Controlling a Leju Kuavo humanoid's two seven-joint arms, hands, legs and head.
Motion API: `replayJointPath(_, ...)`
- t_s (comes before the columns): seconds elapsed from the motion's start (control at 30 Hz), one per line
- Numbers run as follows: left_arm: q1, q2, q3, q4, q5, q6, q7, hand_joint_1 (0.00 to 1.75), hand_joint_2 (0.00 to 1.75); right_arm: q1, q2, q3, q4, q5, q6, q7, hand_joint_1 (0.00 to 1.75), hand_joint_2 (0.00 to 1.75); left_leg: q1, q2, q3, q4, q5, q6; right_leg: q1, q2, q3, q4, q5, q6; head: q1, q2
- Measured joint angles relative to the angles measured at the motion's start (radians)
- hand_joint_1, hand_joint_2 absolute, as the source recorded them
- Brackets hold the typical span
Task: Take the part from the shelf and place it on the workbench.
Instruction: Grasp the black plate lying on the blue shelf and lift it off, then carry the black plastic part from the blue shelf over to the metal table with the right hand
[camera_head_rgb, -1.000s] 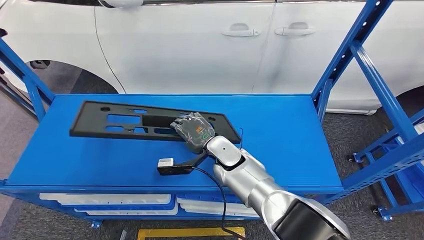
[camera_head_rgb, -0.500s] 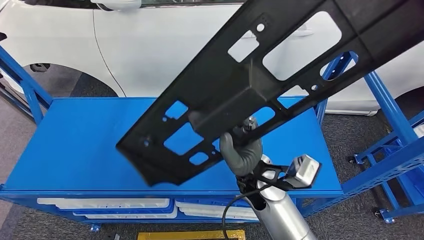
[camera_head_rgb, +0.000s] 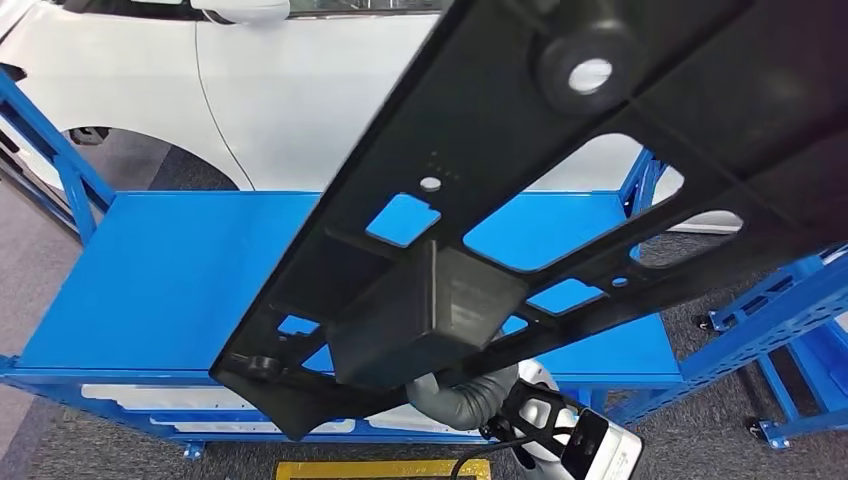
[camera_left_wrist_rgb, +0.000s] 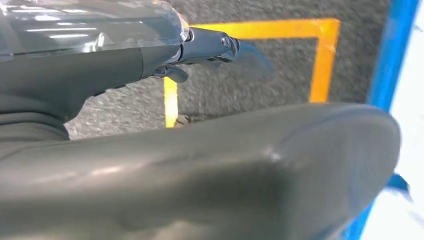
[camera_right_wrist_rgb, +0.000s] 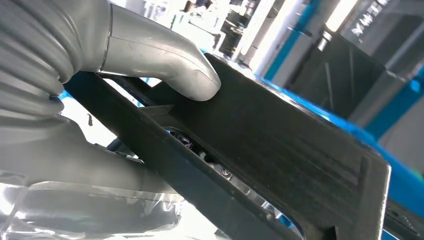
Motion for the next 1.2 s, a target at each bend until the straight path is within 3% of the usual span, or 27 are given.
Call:
replayJointPath(0.07,0.003,0.001,0.002,0.000,0.000,0.000,0.000,0.00,0.00,0.006,-0.010,0.005,-0.011,0.013,-0.012,0.000,1.75,1.75,0.005,0.004,-0.009,-0.009,0.019,0.014,-0.001,0.001,-0.013,0.024,-0.030,0.010,0.000,0.000)
replayJointPath(0.17,0.004,0.001,0.009,0.001,0.000,-0.006,-0.001,0.00,0.00,0.013,-0.030,0.012,-0.018,0.020,-0.027,0.000,1.75,1.75,0.006,0.008,-0.041,-0.009,0.046,0.025,-0.007,0.001,-0.071,0.195,-0.162,0.023,0.000,0.000)
replayJointPath(0.2,0.005,0.001,0.012,0.001,0.000,-0.010,-0.001,0.00,0.00,0.015,-0.035,0.013,-0.018,0.022,-0.032,0.000,1.75,1.75,0.006,0.009,-0.054,-0.007,0.053,0.025,-0.009,0.001,-0.085,0.254,-0.191,0.026,0.000,0.000)
replayJointPath(0.23,0.006,0.001,0.014,0.001,0.000,-0.014,0.000,0.00,0.00,0.017,-0.040,0.013,-0.018,0.025,-0.036,0.000,1.75,1.75,0.006,0.009,-0.067,-0.003,0.060,0.023,-0.011,0.001,-0.084,0.285,-0.197,0.029,0.000,0.000)
replayJointPath(0.27,0.007,0.001,0.016,0.001,0.000,-0.017,0.001,0.00,0.00,0.018,-0.044,0.013,-0.018,0.028,-0.040,0.000,1.75,1.75,0.006,0.009,-0.079,0.001,0.066,0.022,-0.013,0.001,-0.063,0.275,-0.183,0.031,0.000,0.000)
replayJointPath(0.3,0.007,0.001,0.018,0.001,0.000,-0.019,0.003,0.00,0.00,0.019,-0.047,0.013,-0.018,0.031,-0.044,0.000,1.75,1.75,0.006,0.009,-0.090,0.006,0.071,0.019,-0.015,0.001,-0.023,0.228,-0.157,0.031,0.000,0.000)
replayJointPath(0.37,0.007,0.001,0.019,0.001,0.000,-0.020,0.007,0.00,0.00,0.019,-0.051,0.013,-0.019,0.038,-0.050,0.000,1.75,1.75,0.006,0.009,-0.108,0.017,0.079,0.013,-0.017,0.001,0.072,0.091,-0.121,0.027,0.000,0.000)
replayJointPath(0.4,0.008,0.001,0.019,0.001,0.000,-0.020,0.009,0.00,0.00,0.018,-0.052,0.013,-0.019,0.040,-0.052,0.000,1.75,1.75,0.007,0.009,-0.112,0.021,0.081,0.011,-0.017,0.001,0.102,0.046,-0.115,0.026,0.000,0.000)
replayJointPath(0.43,0.008,0.001,0.019,0.001,0.000,-0.020,0.010,0.00,0.00,0.018,-0.052,0.013,-0.020,0.041,-0.053,0.000,1.75,1.75,0.007,0.009,-0.114,0.023,0.082,0.010,-0.017,0.001,0.116,0.025,-0.118,0.025,0.000,0.000)
replayJointPath(0.53,0.008,0.001,0.019,0.001,-0.001,-0.020,0.010,0.00,0.00,0.018,-0.053,0.013,-0.020,0.041,-0.053,0.000,1.75,1.75,0.006,0.009,-0.115,0.023,0.082,0.009,-0.017,0.001,0.119,0.018,-0.122,0.024,0.000,0.000)
replayJointPath(0.6,0.010,0.001,0.020,0.001,-0.004,-0.018,0.018,0.00,0.00,0.022,-0.059,0.013,-0.024,0.049,-0.063,0.000,1.75,1.75,0.005,0.008,-0.118,0.021,0.094,-0.003,-0.012,0.002,0.120,0.003,-0.119,0.013,0.000,0.000)
replayJointPath(0.67,0.016,0.002,0.021,0.001,-0.015,-0.015,0.034,0.00,0.00,0.028,-0.072,0.013,-0.032,0.067,-0.078,0.000,1.75,1.75,0.007,0.006,-0.149,0.100,0.019,-0.025,-0.010,0.000,0.092,-0.009,-0.085,-0.013,0.000,0.000)
replayJointPath(0.73,0.020,0.003,0.022,0.001,-0.024,-0.016,0.043,0.00,0.00,0.031,-0.083,0.013,-0.037,0.082,-0.086,0.000,1.75,1.75,0.010,0.006,-0.188,0.246,-0.093,-0.037,-0.010,-0.003,0.049,-0.011,-0.047,-0.029,0.000,0.000)
replayJointPath(0.77,0.020,0.003,0.022,0.001,-0.024,-0.016,0.043,0.00,0.00,0.034,-0.087,0.013,-0.037,0.085,-0.088,0.000,1.75,1.75,0.010,0.006,-0.189,0.293,-0.102,-0.038,-0.008,-0.003,0.034,-0.010,-0.036,-0.029,0.000,0.000)
replayJointPath(0.8,0.020,0.003,0.022,0.001,-0.025,-0.017,0.043,0.00,0.00,0.036,-0.091,0.013,-0.037,0.088,-0.091,0.000,1.75,1.75,0.010,0.006,-0.176,0.309,-0.087,-0.037,-0.006,-0.003,0.019,-0.009,-0.025,-0.028,0.000,0.000)
replayJointPath(0.83,0.020,0.003,0.022,0.001,-0.024,-0.017,0.044,0.00,0.00,0.038,-0.094,0.013,-0.037,0.089,-0.092,0.000,1.75,1.75,0.010,0.006,-0.147,0.291,-0.059,-0.035,-0.005,-0.003,0.006,-0.008,-0.014,-0.027,0.000,0.000)
replayJointPath(0.87,0.019,0.003,0.022,0.001,-0.024,-0.017,0.044,0.00,0.00,0.039,-0.097,0.013,-0.037,0.089,-0.094,0.000,1.75,1.75,0.009,0.005,-0.100,0.237,-0.031,-0.030,-0.004,-0.002,-0.006,-0.007,-0.005,-0.025,0.000,0.000)
replayJointPath(0.9,0.018,0.004,0.022,0.001,-0.024,-0.016,0.044,0.00,0.00,0.039,-0.099,0.013,-0.038,0.089,-0.094,0.000,1.75,1.75,0.007,0.005,-0.041,0.159,-0.022,-0.023,-0.002,-0.002,-0.016,-0.006,0.004,-0.022,0.000,0.000)
replayJointPath(0.97,0.015,0.006,0.022,0.001,-0.024,-0.012,0.043,0.00,0.00,0.039,-0.102,0.013,-0.039,0.088,-0.094,0.000,1.75,1.75,0.001,0.005,0.052,0.019,-0.036,-0.010,0.000,-0.002,-0.025,-0.007,0.022,-0.014,0.000,0.000)
replayJointPath(1.0,0.014,0.008,0.022,0.001,-0.024,-0.009,0.044,0.00,0.00,0.039,-0.104,0.013,-0.041,0.087,-0.094,0.000,1.75,1.75,-0.003,0.005,0.071,-0.017,-0.046,-0.006,0.000,-0.003,-0.025,-0.009,0.031,-0.008,0.000,0.000)
replayJointPath(1.07,0.015,0.009,0.023,0.001,-0.023,-0.003,0.044,0.00,0.00,0.039,-0.108,0.013,-0.043,0.087,-0.094,0.000,1.75,1.75,-0.003,0.007,0.066,-0.031,-0.031,0.004,-0.004,-0.004,-0.027,-0.013,0.044,0.005,0.000,0.000)
replayJointPath(1.1,0.015,0.009,0.024,0.001,-0.022,0.000,0.044,0.00,0.00,0.040,-0.111,0.013,-0.045,0.086,-0.094,0.000,1.75,1.75,-0.001,0.009,0.058,-0.035,-0.020,0.011,-0.005,-0.003,-0.033,-0.004,0.028,0.010,0.000,0.000)
replayJointPath(1.13,0.015,0.010,0.025,0.001,-0.021,0.002,0.045,0.00,0.00,0.042,-0.115,0.013,-0.047,0.085,-0.093,0.000,1.75,1.75,0.002,0.012,0.048,-0.038,-0.007,0.018,-0.006,-0.002,-0.044,0.023,-0.006,0.015,0.000,0.000)
replayJointPath(1.2,0.015,0.012,0.028,0.001,-0.017,0.006,0.045,0.00,0.00,0.043,-0.123,0.013,-0.051,0.079,-0.087,0.000,1.75,1.75,0.003,0.015,0.020,-0.036,0.017,0.025,-0.009,-0.001,-0.078,0.133,-0.111,0.024,0.000,0.000)
